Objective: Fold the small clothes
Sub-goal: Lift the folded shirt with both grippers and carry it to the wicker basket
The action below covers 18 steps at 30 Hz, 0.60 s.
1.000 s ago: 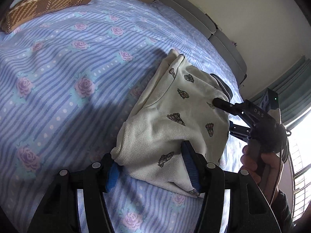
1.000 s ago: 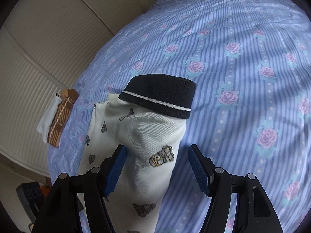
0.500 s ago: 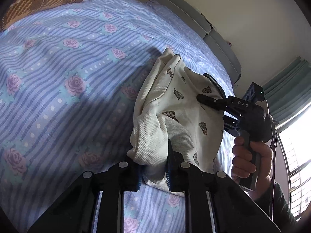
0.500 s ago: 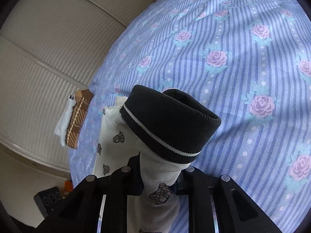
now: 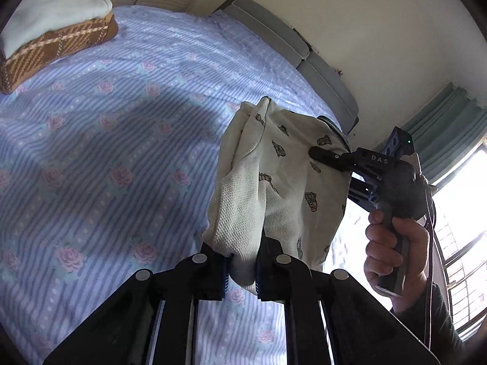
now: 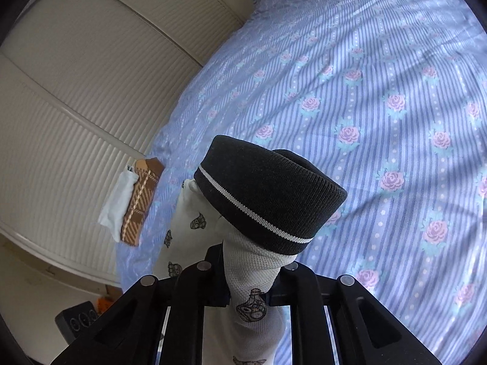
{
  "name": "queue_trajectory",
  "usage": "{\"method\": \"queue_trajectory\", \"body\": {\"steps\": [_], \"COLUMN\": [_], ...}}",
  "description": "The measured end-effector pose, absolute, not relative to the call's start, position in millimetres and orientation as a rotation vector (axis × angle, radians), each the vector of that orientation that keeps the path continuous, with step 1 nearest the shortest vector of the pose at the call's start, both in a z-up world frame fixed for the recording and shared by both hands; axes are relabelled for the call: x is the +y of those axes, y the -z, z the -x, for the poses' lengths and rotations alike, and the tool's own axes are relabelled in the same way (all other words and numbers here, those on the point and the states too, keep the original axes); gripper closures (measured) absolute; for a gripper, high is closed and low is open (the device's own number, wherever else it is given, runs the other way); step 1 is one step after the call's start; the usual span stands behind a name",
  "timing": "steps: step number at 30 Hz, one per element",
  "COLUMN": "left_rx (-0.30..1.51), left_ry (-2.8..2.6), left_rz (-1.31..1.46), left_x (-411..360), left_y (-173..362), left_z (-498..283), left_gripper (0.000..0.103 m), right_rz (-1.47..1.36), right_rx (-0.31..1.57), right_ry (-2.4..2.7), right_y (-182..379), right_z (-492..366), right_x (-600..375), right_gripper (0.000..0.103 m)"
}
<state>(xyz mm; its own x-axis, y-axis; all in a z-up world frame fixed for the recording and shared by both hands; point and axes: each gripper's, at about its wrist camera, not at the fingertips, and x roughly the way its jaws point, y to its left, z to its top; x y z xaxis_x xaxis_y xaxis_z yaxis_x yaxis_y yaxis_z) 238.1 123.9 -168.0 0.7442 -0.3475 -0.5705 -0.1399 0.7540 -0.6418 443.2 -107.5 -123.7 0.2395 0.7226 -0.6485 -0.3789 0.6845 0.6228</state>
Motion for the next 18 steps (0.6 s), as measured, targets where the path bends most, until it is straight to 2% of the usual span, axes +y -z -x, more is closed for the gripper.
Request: {"method": "queue_trajectory", "body": {"steps": [9,18], "left_rx": [0.646,0.539], "left_ry": [0.121,0.003], "left_rz": [0.725,0.694], "left_x": [179,306], "left_y": [103,44], "left_z": [-204,-185], "left_gripper": [0.089,0.089], "right_rz": [-0.315,-0.288], "right_rx": [0.999,0.943], "right_ry": [-0.820,-0.946], "right_y": [32,-35], "right_z": [-413,-409], "right_x": [-53,85], "right_gripper": [0.088,0.088]}}
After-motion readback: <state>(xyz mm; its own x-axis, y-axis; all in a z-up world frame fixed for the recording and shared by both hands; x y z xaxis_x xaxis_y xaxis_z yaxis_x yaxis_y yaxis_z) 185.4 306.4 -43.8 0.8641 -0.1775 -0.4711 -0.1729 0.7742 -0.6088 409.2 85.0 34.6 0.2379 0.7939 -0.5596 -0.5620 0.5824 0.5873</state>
